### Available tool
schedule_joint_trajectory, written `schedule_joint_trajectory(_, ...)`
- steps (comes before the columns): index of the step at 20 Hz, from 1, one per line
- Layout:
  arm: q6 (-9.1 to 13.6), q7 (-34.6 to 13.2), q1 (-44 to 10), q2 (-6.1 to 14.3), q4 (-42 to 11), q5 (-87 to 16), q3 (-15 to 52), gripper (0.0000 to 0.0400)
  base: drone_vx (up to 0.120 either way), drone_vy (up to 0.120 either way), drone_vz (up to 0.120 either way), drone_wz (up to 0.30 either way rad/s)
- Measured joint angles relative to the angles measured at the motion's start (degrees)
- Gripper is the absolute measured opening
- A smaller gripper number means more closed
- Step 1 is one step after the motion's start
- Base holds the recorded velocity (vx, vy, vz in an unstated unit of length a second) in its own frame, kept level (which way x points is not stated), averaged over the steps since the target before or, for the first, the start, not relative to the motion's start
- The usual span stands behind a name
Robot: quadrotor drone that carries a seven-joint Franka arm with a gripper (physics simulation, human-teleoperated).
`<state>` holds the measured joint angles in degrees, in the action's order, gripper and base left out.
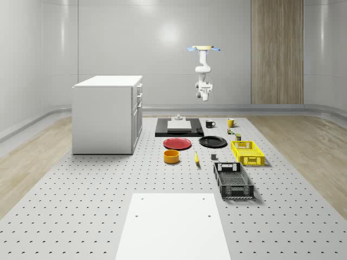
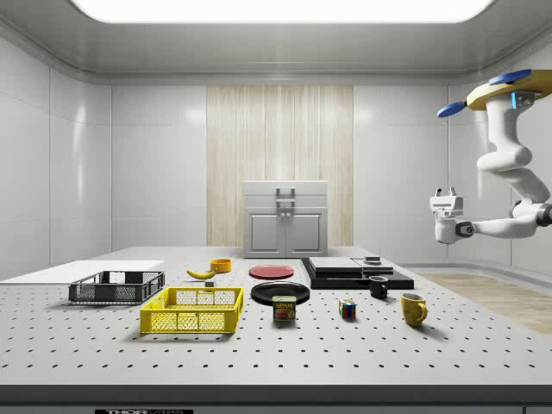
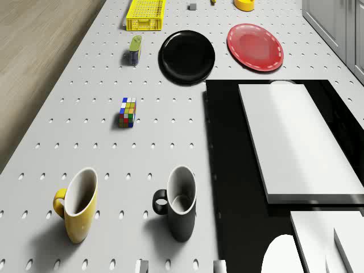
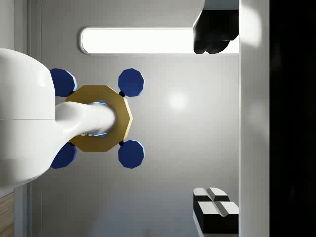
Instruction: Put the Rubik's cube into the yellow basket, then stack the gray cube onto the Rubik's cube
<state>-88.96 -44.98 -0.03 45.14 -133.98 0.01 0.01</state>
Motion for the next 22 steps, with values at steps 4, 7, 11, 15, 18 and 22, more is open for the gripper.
schedule_joint_trajectory(4, 3.95, 0.07, -0.11, -0.72, 4.85, 0.04, 0.06, 0.0400, 0.050, 0.050, 0.000, 0.000)
schedule_joint_trajectory(7, 6.37, 0.10, -0.18, -1.86, 8.55, 0.07, 0.09, 0.0400, 0.120, 0.120, 0.000, 0.000)
schedule_joint_trajectory(11, 8.83, 0.12, -0.24, -3.40, 12.73, 0.09, 0.14, 0.0400, 0.120, 0.120, 0.000, 0.000)
schedule_joint_trajectory(15, 10.21, 0.14, -0.29, -4.36, 15.24, 0.11, 0.17, 0.0400, 0.120, 0.120, 0.000, 0.000)
schedule_joint_trajectory(18, 10.69, 0.16, -0.33, -4.71, 16.21, 0.12, 0.19, 0.0400, 0.120, 0.120, 0.000, 0.000)
schedule_joint_trajectory(22, 10.92, 0.17, -0.36, -4.88, 16.78, 0.13, 0.21, 0.0400, 0.120, 0.120, 0.000, 0.000)
